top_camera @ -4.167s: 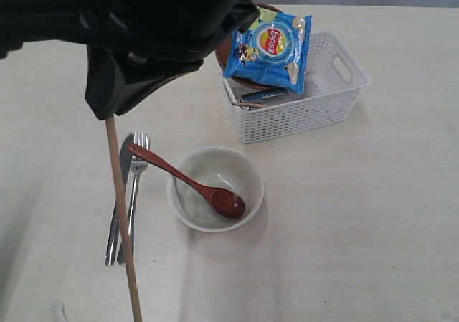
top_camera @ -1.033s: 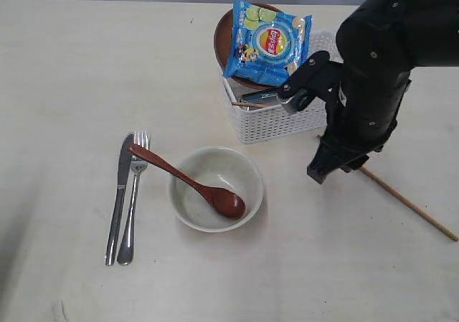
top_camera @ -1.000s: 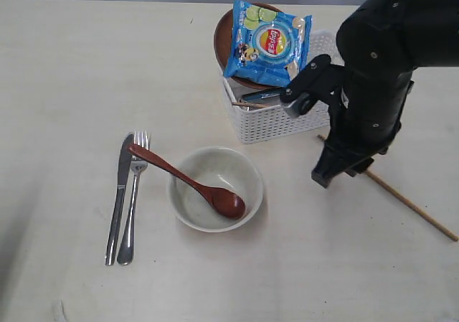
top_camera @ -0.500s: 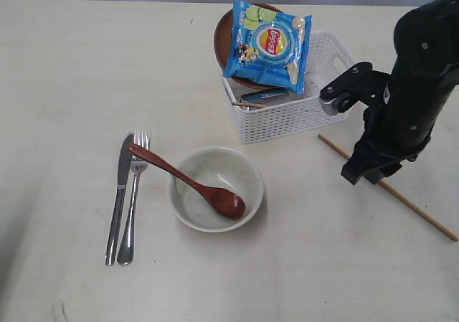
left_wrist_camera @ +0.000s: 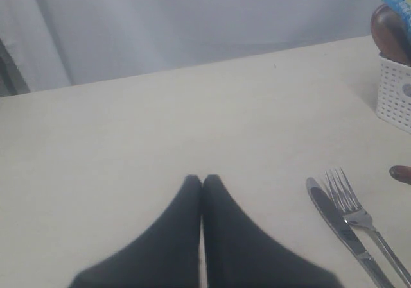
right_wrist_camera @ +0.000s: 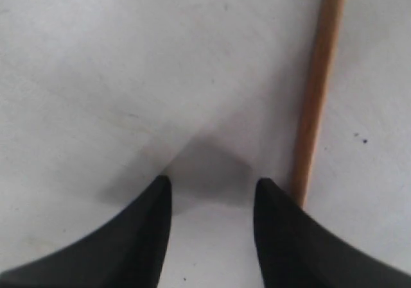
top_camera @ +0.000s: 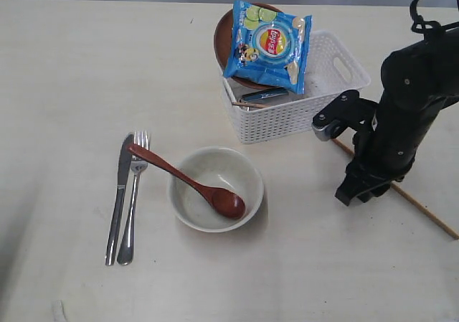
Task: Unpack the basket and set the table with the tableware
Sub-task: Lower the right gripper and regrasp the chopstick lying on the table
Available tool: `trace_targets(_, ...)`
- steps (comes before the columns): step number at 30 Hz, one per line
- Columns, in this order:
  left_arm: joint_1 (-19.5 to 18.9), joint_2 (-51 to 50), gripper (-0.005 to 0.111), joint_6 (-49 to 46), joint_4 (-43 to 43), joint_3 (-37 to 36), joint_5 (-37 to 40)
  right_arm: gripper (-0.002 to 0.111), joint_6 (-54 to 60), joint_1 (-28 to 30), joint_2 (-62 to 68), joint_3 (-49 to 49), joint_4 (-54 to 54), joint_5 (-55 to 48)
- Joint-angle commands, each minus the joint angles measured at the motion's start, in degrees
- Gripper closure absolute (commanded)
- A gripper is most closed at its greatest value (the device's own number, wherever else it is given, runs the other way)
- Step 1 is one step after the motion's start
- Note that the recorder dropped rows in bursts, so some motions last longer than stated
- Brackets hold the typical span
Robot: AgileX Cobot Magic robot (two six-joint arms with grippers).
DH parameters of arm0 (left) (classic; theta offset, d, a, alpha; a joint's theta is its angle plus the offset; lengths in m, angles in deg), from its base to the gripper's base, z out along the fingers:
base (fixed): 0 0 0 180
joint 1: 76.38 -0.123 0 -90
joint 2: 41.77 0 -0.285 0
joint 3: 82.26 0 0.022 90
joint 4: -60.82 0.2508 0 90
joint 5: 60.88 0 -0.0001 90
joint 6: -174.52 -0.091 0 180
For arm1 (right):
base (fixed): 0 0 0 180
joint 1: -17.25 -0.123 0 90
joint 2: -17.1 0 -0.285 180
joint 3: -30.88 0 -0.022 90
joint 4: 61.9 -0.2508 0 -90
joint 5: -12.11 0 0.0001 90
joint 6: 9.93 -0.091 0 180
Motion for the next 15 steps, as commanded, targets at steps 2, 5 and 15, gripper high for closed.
trace_targets(2,-0.1,0.2,0.107,0.0,-0.5,-0.1,0.0,0.068,-0.2,0.4,0.5,-0.2,1.7,0.8)
trace_targets(5,-0.1,0.2,0.107,0.0,-0.5,-0.1,0.0,0.068,0.0,-0.4,-0.4,1.0,1.5,-0.1)
trace_targets(15,-0.1,0.2,0.107,0.0,-0.5,-0.1,0.0,0.068,0.6,-0.1,-2.0,6.0,1.8,-9.5)
